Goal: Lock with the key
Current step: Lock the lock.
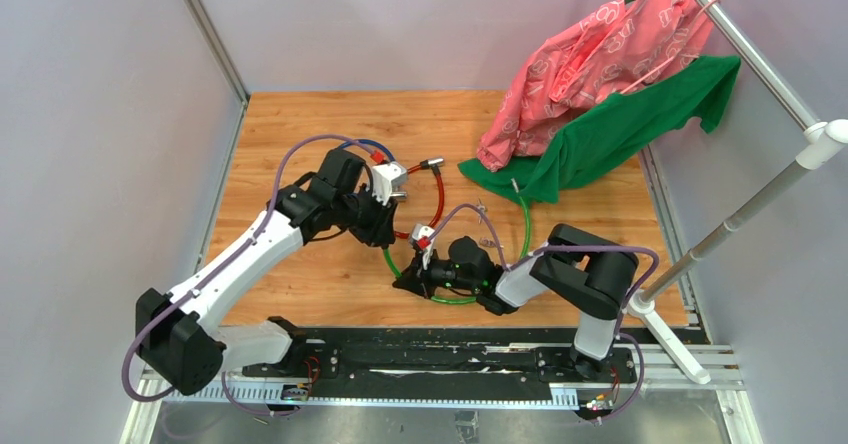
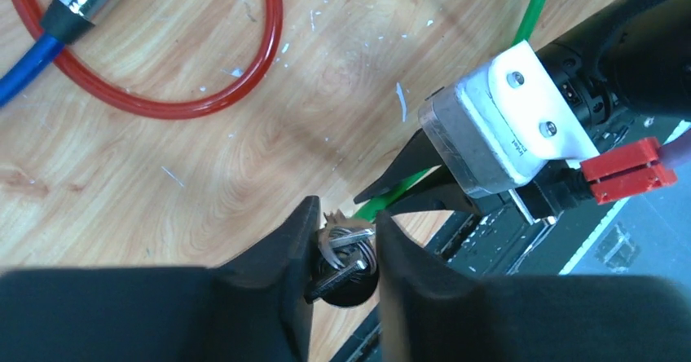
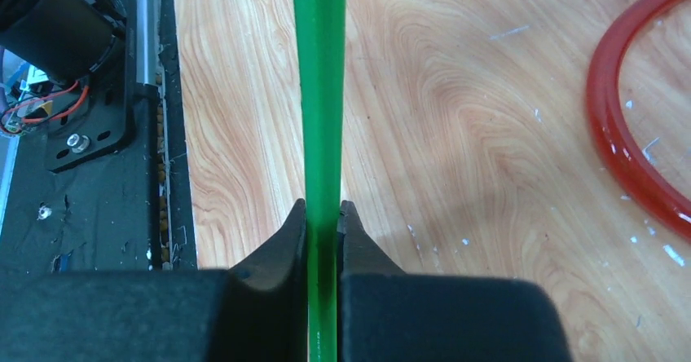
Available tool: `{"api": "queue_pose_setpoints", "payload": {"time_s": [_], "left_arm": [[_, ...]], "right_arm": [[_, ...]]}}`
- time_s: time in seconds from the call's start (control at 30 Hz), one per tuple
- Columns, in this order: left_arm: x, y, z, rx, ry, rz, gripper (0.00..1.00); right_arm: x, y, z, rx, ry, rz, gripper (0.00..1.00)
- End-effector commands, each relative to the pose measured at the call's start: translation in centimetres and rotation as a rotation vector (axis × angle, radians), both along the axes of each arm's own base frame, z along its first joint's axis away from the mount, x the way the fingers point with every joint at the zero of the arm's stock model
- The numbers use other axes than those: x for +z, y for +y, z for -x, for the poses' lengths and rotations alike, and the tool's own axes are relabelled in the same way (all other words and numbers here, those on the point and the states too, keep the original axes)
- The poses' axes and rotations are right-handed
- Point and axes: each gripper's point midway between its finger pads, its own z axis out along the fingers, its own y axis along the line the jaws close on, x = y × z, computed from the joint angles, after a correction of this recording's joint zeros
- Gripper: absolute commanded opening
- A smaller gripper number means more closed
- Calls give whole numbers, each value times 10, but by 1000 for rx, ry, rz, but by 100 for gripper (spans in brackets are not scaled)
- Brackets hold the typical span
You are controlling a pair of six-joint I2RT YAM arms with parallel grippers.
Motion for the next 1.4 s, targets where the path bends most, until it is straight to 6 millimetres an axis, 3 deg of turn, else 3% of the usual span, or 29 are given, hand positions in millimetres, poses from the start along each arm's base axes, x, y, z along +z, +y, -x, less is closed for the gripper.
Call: {"api": "queue_pose_setpoints", "payload": {"time_s": [0.0, 0.03, 0.07, 0.1, 0.2, 0.33, 0.4, 0.5, 0.63, 0.83, 0.93, 1.2, 1.37], "left_arm": [[13, -4, 5, -44, -52, 62, 43], [19, -5, 3, -43, -83, 77, 71], [25, -4, 1, -29, -117, 90, 87], [34, -2, 0, -25, -153, 111, 94], [68, 10, 11, -91, -245, 189, 100], [98, 30, 48, -228, -408, 231, 99], [108, 29, 70, -298, -482, 306, 98], [121, 21, 84, -221, -502, 491, 90], [148, 22, 63, -71, -627, 619, 76], [175, 27, 38, 67, -692, 864, 69], [168, 30, 30, 109, -689, 861, 59], [149, 29, 16, 140, -642, 826, 63], [146, 28, 8, 153, -632, 812, 60]], "right_arm": [[44, 8, -8, -18, -113, -135, 0], [51, 8, -8, -16, -130, -148, 0], [60, 8, -9, -13, -146, -160, 0], [67, 8, -9, -9, -159, -167, 0], [93, 7, -4, 17, -195, -201, 0], [127, 8, 5, 69, -254, -222, 0], [137, 9, 9, 92, -298, -202, 0], [160, 10, 16, 123, -331, -232, 0], [179, 12, 28, 183, -404, -239, 0], [179, 8, 6, 1, -479, -158, 0], [178, 4, -6, -104, -455, -141, 0], [172, 3, -26, -360, -417, -28, 0], [174, 13, -21, -382, -409, -10, 0]]}}
